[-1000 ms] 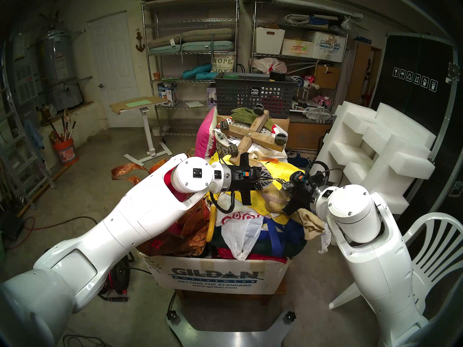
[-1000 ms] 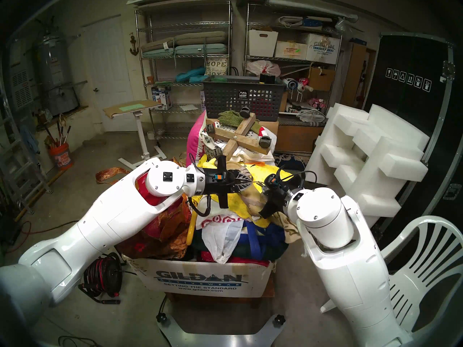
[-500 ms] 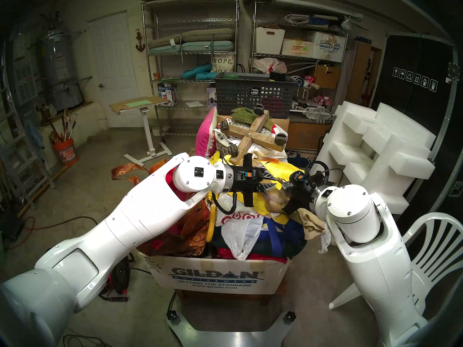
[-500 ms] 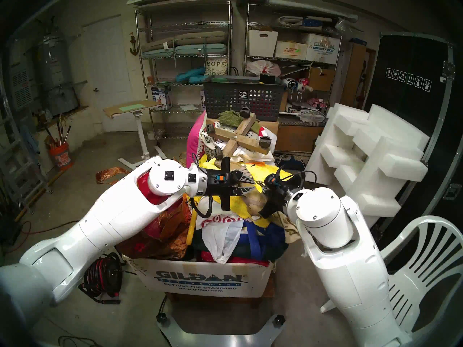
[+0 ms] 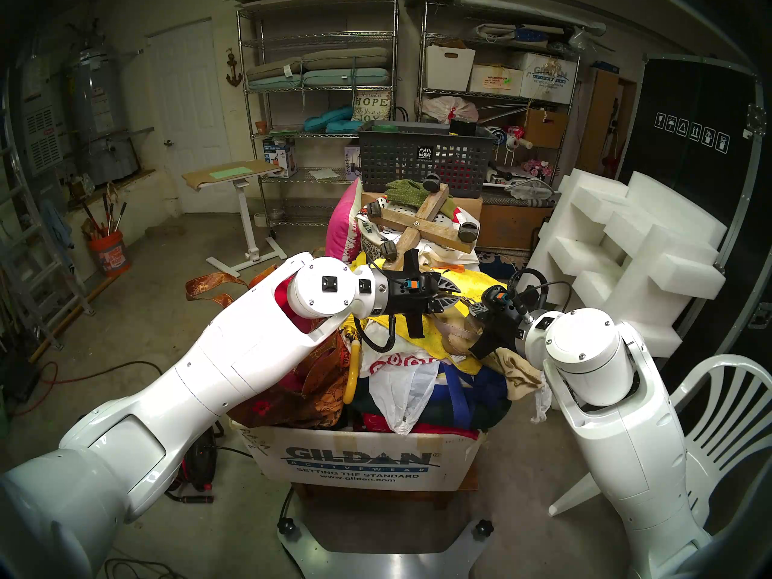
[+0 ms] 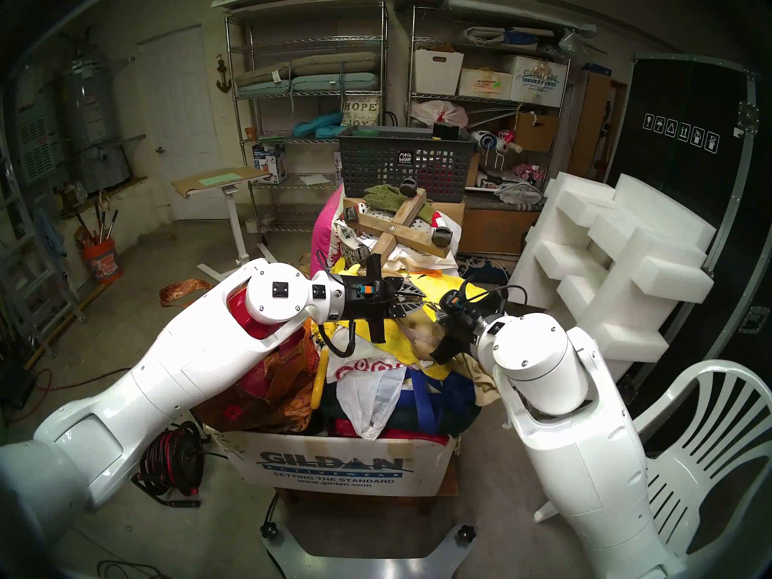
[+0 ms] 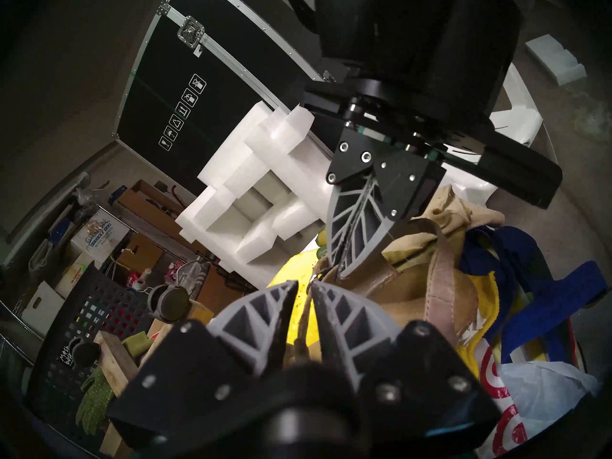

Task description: Unbuckle a shoe

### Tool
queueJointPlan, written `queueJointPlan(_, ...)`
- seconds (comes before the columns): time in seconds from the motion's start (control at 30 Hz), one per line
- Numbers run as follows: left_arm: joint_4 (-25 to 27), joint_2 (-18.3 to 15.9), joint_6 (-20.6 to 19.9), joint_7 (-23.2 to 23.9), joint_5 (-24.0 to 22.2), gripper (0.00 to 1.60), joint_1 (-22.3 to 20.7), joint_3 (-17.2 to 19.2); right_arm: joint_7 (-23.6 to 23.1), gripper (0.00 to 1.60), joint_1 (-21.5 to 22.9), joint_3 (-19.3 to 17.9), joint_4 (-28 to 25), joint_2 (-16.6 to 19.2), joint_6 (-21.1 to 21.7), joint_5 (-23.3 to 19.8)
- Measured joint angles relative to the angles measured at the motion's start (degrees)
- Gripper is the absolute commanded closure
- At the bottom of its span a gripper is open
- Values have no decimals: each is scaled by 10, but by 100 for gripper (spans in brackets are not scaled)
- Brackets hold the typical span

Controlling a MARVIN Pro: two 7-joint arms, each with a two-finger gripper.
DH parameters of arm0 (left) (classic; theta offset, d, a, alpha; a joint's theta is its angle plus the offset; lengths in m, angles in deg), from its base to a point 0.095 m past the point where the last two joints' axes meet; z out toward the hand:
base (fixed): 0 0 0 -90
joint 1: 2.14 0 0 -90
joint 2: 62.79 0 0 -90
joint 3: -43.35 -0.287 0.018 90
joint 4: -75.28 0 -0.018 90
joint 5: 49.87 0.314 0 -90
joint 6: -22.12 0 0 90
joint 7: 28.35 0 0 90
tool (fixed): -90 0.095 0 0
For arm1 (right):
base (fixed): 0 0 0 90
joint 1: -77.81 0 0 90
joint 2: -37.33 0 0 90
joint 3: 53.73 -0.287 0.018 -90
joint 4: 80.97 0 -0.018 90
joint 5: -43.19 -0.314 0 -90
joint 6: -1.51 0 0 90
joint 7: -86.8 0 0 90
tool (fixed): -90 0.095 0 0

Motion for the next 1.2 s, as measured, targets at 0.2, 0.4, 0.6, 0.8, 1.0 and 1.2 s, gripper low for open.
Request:
queueJointPlan(0.2,-10,1,3,4,-1,81,0,-4,0,160,0,0,-1,-1,0,0)
queueJointPlan(0.4,-21,4,6,5,-1,75,-2,-5,0,160,0,0,-1,-2,0,0)
queueJointPlan(0.6,-27,7,9,5,0,70,-5,-6,-2,160,0,0,-1,-2,0,0)
queueJointPlan(0.8,-27,9,11,4,0,73,-8,-7,-8,160,0,1,-1,-2,1,0)
queueJointPlan(1.0,-28,11,12,5,0,78,-12,-8,-14,160,0,1,-1,-2,1,0)
queueJointPlan(1.2,-31,11,13,13,0,87,-16,-10,-16,160,1,1,-1,-3,0,2)
